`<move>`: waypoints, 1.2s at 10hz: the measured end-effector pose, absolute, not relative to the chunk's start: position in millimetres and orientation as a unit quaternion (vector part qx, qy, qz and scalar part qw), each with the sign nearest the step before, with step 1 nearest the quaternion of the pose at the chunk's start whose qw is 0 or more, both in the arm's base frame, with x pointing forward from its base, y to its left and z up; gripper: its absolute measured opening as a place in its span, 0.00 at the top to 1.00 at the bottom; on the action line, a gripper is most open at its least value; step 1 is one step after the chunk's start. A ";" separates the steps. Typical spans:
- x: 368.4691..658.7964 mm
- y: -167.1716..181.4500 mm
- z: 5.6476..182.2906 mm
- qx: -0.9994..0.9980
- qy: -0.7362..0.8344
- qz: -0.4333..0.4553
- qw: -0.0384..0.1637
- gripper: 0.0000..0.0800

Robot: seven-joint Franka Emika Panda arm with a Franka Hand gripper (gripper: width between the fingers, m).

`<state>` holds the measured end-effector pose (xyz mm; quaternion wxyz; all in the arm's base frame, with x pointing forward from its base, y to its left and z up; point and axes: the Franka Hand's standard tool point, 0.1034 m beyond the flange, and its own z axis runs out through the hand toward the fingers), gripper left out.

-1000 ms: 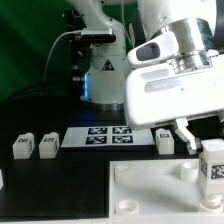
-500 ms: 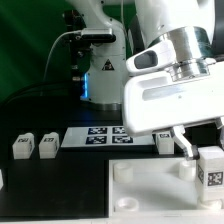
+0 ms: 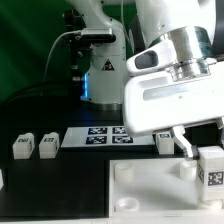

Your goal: Assemble one leg

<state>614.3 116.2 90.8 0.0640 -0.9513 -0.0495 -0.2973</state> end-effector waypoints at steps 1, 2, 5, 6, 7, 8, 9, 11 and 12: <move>614.3 116.2 90.8 -0.951 -0.050 -0.297 0.064 0.41; 614.1 116.1 90.5 -0.951 -0.050 -0.297 0.064 0.26; 614.1 116.0 90.2 -0.952 -0.050 -0.297 0.064 0.19; 614.0 116.0 90.2 -0.952 -0.050 -0.297 0.064 0.19; 614.0 116.0 90.1 -0.952 -0.050 -0.297 0.064 0.19; 614.0 116.0 90.1 -0.952 -0.050 -0.297 0.064 0.19; 614.0 116.0 90.1 -0.952 -0.050 -0.297 0.064 0.19; 613.7 115.2 89.4 -0.953 -0.050 -0.292 0.064 0.19; 613.9 114.1 88.8 -0.961 -0.049 -0.263 0.065 0.19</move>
Offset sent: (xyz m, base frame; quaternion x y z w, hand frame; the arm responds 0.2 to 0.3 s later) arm 0.0000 0.0000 0.0000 0.0000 0.0000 0.0000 1.0000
